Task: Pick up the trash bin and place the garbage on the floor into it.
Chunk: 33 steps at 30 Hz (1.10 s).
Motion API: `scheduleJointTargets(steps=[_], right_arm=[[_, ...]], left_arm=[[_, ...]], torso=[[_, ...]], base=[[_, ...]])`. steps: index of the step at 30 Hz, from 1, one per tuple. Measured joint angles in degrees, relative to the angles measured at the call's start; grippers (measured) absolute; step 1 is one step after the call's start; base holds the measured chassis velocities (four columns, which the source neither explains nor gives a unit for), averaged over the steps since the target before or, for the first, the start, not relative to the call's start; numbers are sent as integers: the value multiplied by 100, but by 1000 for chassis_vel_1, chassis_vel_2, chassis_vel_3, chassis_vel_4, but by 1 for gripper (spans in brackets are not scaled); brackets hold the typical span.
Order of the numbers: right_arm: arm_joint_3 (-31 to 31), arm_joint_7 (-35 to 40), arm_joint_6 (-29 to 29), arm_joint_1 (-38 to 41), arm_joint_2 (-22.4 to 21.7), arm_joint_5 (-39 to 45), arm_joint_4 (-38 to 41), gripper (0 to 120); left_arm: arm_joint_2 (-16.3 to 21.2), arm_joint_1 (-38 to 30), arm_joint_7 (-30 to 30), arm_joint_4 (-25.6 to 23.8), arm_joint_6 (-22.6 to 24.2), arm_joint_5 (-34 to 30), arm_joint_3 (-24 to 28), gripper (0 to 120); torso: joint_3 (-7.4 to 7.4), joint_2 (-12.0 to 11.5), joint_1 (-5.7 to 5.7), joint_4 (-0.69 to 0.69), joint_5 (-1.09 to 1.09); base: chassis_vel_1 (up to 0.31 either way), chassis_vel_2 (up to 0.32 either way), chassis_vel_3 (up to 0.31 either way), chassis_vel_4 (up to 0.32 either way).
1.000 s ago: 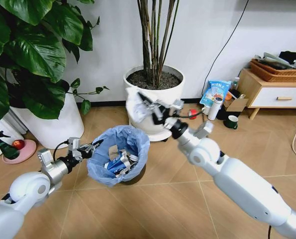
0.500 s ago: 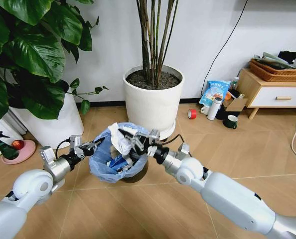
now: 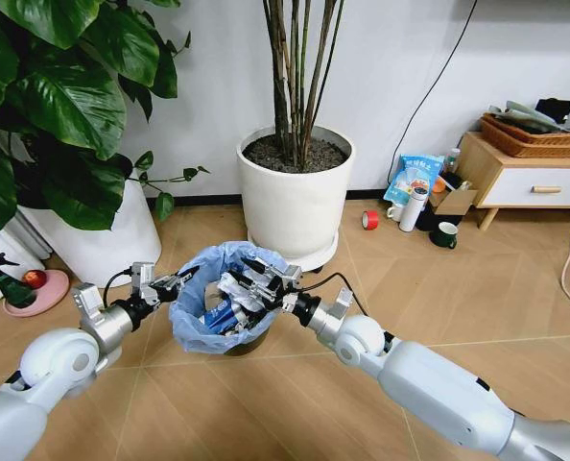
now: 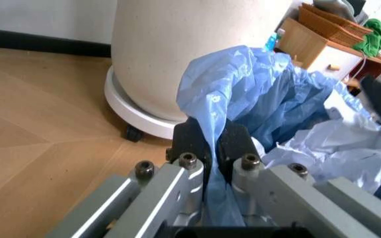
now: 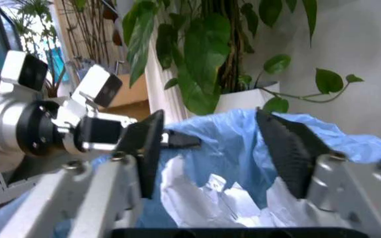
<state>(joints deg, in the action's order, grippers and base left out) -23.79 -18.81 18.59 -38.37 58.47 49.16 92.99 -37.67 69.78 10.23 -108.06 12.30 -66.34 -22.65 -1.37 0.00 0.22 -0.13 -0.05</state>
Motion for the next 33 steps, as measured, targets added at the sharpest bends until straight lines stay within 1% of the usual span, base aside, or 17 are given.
scheduleJointTargets(steps=[1,3,4,7,8,11,16,17,19,20,23,25,26,27,28,30,33], right_arm=[[0,0,0,0,0,0,0,56],[52,20,-1,-23,-5,5,137,68],[52,20,-1,-23,-5,5,137,68],[455,220,-71,-67,19,153,456,84],[455,220,-71,-67,19,153,456,84],[969,496,-186,-117,-34,261,644,96],[1624,953,-288,-419,-179,276,697,100],[2353,1599,-508,-964,-268,-209,685,100],[2936,1850,-640,-1406,-284,-451,611,100],[2936,1850,-640,-1406,-284,-451,611,100],[3744,2119,-757,-2018,-282,-797,534,100],[3860,2142,-761,-2099,-277,-860,528,100],[4437,2262,-772,-2559,-238,-1159,549,100],[4608,2305,-766,-2740,-210,-1246,569,100],[4942,2378,-695,-3149,-115,-1464,605,100],[5091,2381,-633,-3347,-58,-1549,619,100],[5742,2202,-410,-4170,222,-1759,728,100]], left_arm=[[0,0,0,0,0,0,0,0],[0,0,5,11,2,4,-6,0],[0,0,5,11,2,4,-6,0],[-18,59,16,26,4,33,-80,0],[-18,59,16,26,4,33,-80,0],[-51,167,15,10,5,88,-197,0],[-136,261,6,-20,6,145,-338,0],[-228,410,-9,-71,6,164,-587,0],[-282,558,-2,-87,6,224,-846,0],[-282,558,-2,-87,6,224,-846,0],[-384,886,44,-124,-4,330,-1466,0],[-402,941,57,-128,-6,351,-1572,0],[-475,1242,116,-155,-19,412,-2105,0],[-509,1363,153,-159,-29,452,-2301,0],[-601,1608,293,-156,-59,608,-2639,0],[-642,1707,361,-151,-77,682,-2770,0],[-954,2247,662,-108,-181,948,-3370,0]], torso=[[0,0,0,0,0],[0,0,0,0,0],[0,0,0,0,0],[0,0,0,1,1],[0,0,0,1,1],[0,0,0,2,1],[0,0,0,1,0],[0,0,0,-2,2],[0,0,0,-2,3],[0,0,0,-2,3],[0,0,0,-2,3],[0,0,0,-1,4],[1,1,-1,0,1],[1,0,-1,1,2],[1,1,-1,1,4],[1,0,-1,0,4],[1,1,-1,-2,4]], base=[[0,0,0,0],[0,0,0,0],[0,0,0,0],[0,0,0,0],[0,0,0,0],[0,0,0,0],[0,0,0,0],[0,0,0,0],[0,0,0,0],[0,0,0,0],[0,0,0,0],[0,0,0,0],[0,0,0,0],[0,0,0,0],[0,0,0,0],[0,0,0,0],[0,0,0,0]])
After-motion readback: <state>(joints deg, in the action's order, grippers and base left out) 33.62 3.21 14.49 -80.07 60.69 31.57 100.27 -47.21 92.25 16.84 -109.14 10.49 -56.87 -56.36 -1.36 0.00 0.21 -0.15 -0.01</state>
